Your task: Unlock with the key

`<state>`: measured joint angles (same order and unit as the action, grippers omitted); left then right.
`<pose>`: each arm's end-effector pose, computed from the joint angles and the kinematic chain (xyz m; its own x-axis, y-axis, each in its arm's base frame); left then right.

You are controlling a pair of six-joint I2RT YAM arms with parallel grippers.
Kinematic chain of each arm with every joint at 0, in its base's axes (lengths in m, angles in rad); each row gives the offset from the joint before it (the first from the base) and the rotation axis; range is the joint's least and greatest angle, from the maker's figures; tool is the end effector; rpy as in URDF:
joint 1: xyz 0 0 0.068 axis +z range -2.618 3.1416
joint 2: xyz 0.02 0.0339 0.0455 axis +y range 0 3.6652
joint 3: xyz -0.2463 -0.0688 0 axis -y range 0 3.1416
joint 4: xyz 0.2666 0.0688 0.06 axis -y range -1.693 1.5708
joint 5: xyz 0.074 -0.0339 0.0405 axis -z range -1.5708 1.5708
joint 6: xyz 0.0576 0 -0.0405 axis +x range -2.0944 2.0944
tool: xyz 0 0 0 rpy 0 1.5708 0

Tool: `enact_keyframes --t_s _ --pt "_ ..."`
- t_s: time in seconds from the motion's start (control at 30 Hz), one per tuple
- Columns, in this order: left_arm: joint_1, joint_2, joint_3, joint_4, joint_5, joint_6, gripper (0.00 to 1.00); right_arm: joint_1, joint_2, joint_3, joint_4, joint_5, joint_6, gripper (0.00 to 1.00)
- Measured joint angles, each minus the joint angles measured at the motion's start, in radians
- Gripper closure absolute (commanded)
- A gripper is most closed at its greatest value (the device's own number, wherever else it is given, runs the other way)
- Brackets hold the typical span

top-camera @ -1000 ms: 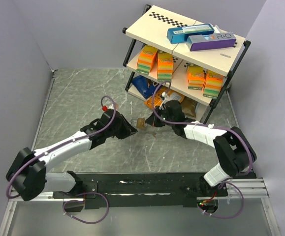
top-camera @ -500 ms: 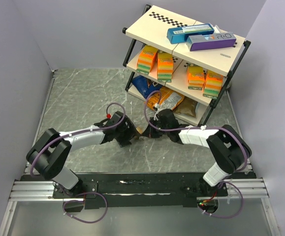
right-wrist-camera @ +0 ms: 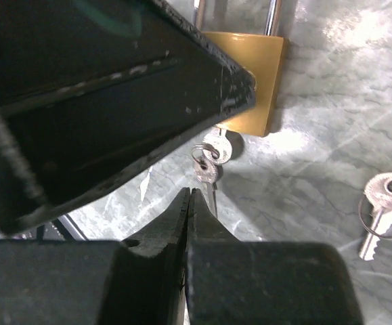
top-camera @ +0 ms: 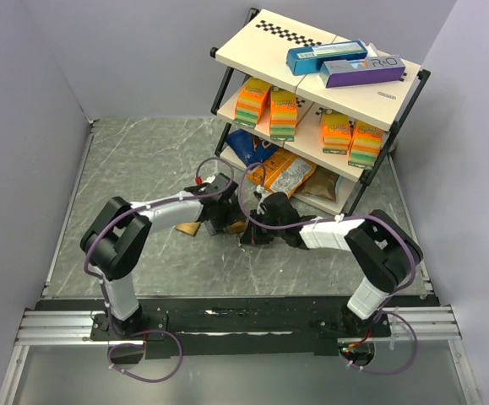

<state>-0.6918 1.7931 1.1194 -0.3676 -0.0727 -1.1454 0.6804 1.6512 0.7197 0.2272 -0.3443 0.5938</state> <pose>0.3003 -0.2433 0.1209 -0.8281 -0.4937 -0.2655 -0.3545 0.8281 -0.4342 0.2557 0.2320 0.0978 -0.8604 -0.0188 -0.5093 -0.3749 0.7002 0.6075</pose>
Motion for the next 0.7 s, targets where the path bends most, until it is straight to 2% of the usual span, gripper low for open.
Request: enact_keyframes --t_s 0.23,0.43,0.5,0.7 --pt "-0.056 0.081 0.134 -0.163 -0.127 0.077 0.19 0.0 -0.095 0.0 -0.083 0.033 -0.034 0.85" --pt "-0.086 0.153 0.228 -0.242 -0.169 0.118 0.24 -0.009 -0.302 -0.003 -0.139 0.086 -0.072 0.72" --pt "-0.09 0.162 0.239 -0.253 -0.172 0.126 0.27 -0.013 -0.359 -0.017 -0.144 0.099 -0.078 0.7" --pt "-0.101 0.2 0.288 -0.308 -0.195 0.144 0.28 -0.03 -0.47 -0.058 -0.163 0.142 -0.088 0.66"
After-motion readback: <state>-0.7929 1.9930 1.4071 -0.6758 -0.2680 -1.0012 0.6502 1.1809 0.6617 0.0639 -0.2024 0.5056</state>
